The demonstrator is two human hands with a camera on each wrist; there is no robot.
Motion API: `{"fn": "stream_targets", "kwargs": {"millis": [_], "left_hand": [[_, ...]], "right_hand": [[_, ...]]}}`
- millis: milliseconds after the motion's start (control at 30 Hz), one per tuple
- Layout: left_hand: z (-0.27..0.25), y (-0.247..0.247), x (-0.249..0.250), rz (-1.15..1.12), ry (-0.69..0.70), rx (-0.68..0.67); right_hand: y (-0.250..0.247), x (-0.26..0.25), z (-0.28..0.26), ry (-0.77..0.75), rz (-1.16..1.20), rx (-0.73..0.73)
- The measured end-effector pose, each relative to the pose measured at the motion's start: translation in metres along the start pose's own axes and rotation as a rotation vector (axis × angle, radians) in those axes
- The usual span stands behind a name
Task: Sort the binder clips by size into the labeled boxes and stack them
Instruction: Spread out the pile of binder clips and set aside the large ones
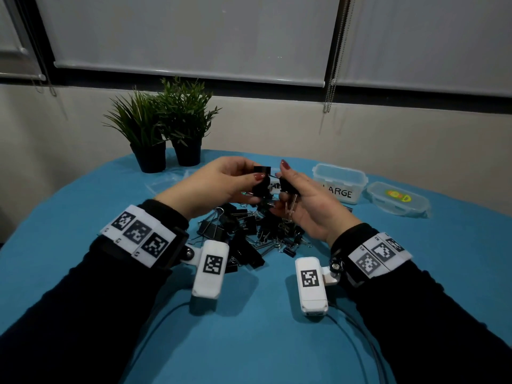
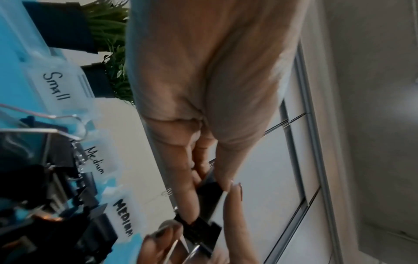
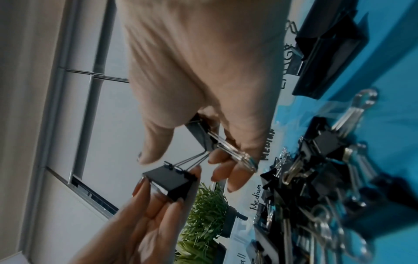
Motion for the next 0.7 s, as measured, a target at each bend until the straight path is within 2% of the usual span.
{"fn": "stream_targets", "kwargs": {"millis": [67, 233, 367, 433, 533, 600, 700], "left_hand": [[0.0, 0.008, -0.004, -0.036, 0.001, -0.054], [0.004, 0.016, -0.01, -0.014, 0.033, -0.109], [0.007, 0.007, -0.011, 0.253, 0.069, 0.006], [0.01, -0.005, -0.018, 0.361, 0.013, 0.102], [0.011, -0.025, -0.036, 0.565, -0.185, 0.25], [0.011, -0.033, -0.047, 0.652, -0.318, 0.277], [0.014, -0.036, -0.054, 0.753, -0.385, 0.267]], "right_hand": [[0.001, 0.001, 0.001, -0.042, 0.001, -0.027], [-0.005, -0.001, 0.0, -0.103, 0.105, 0.01], [-0.012, -0.006, 0.002, -0.144, 0.144, 0.073], [-0.022, -0.011, 0.003, -0.164, 0.133, 0.158], [-0.043, -0.022, 0.006, -0.23, 0.069, 0.353], [-0.058, -0.027, 0.009, -0.266, 0.003, 0.487], [-0.076, -0.027, 0.014, -0.238, -0.124, 0.579]]}}
Point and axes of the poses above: each hand's wrist, its own z-axis towards the middle knuckle, its own y-axis out of the palm, x = y × z, the point moved 4 cm from there along z, towards the middle knuckle, and after that the axes turned 1 degree about -z, right-handed, at the moved point
